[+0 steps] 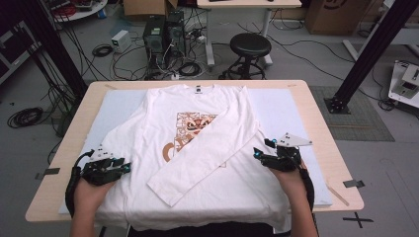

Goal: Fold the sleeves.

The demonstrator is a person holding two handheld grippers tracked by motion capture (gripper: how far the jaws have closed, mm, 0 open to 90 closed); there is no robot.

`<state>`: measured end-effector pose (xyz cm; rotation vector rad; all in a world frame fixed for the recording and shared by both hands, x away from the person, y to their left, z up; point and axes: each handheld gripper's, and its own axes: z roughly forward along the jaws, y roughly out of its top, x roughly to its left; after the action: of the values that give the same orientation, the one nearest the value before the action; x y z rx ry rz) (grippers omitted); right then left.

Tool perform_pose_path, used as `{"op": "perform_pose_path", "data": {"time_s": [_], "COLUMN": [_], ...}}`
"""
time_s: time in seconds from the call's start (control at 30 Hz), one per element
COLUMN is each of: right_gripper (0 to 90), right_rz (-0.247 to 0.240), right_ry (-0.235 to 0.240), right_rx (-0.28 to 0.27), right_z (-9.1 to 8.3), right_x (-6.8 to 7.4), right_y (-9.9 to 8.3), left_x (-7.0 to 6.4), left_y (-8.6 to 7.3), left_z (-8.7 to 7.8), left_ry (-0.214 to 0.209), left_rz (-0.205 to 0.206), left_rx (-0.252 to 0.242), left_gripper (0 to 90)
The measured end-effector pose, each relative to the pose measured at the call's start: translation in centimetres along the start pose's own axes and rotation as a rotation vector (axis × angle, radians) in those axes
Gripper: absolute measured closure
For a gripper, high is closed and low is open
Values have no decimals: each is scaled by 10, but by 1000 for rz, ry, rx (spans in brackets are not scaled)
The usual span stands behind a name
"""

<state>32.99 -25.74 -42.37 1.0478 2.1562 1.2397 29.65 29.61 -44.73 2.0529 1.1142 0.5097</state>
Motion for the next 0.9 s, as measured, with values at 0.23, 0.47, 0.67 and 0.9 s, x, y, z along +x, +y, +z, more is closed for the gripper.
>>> {"op": "perform_pose_path", "data": {"time_s": [0.23, 0.47, 0.67, 0.9], "right_gripper": [447, 450, 451, 451], "right_rz": [-4, -8, -15, -22], "right_ry": [7, 10, 15, 19], "right_rx": [15, 20, 26, 20], "right_z": [3, 4, 6, 7], "right_x": [2, 2, 4, 7], "right_y": [-1, -1, 0, 3], "left_x": [1, 4, 1, -5], "left_y": [-2, 0, 6, 13], "left_z": [1, -14, -22, -19], "left_ry": [-17, -91, -167, -237], "left_rz": [19, -15, -11, -7], "left_rx": [-24, -138, -231, -289], "left_gripper": [872, 874, 875, 890]}}
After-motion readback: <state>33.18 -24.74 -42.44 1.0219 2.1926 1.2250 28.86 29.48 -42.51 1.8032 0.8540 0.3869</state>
